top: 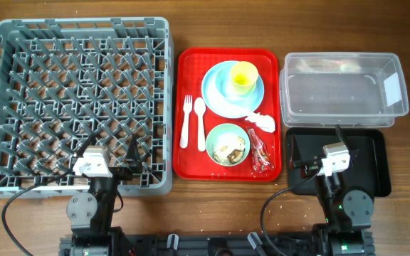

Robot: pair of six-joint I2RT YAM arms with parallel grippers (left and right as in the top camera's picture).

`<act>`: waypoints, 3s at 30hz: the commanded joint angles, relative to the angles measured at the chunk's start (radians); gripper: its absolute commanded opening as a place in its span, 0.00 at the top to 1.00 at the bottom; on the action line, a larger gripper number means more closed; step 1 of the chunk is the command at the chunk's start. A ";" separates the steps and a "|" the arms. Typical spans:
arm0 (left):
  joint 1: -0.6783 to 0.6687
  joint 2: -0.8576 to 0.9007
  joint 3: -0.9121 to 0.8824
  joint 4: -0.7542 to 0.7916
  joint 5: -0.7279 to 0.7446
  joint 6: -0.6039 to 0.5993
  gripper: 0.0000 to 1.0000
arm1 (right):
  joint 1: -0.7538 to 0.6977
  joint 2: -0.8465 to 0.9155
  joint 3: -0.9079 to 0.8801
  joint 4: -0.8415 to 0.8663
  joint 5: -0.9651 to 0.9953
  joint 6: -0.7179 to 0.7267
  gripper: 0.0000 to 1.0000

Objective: Sort waste into correct bins and load items into the dishwasher rack

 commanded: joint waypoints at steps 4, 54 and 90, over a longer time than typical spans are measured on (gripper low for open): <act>-0.005 -0.009 -0.007 -0.002 -0.006 0.019 0.00 | -0.004 -0.007 -0.001 0.006 -0.005 0.001 0.00; -0.640 1.518 1.085 -0.603 -0.071 -0.462 0.84 | -0.004 -0.007 -0.001 0.006 -0.005 0.001 0.00; -0.646 1.833 1.013 -0.318 -0.209 -0.510 0.78 | -0.004 -0.007 -0.001 0.006 -0.005 0.001 0.00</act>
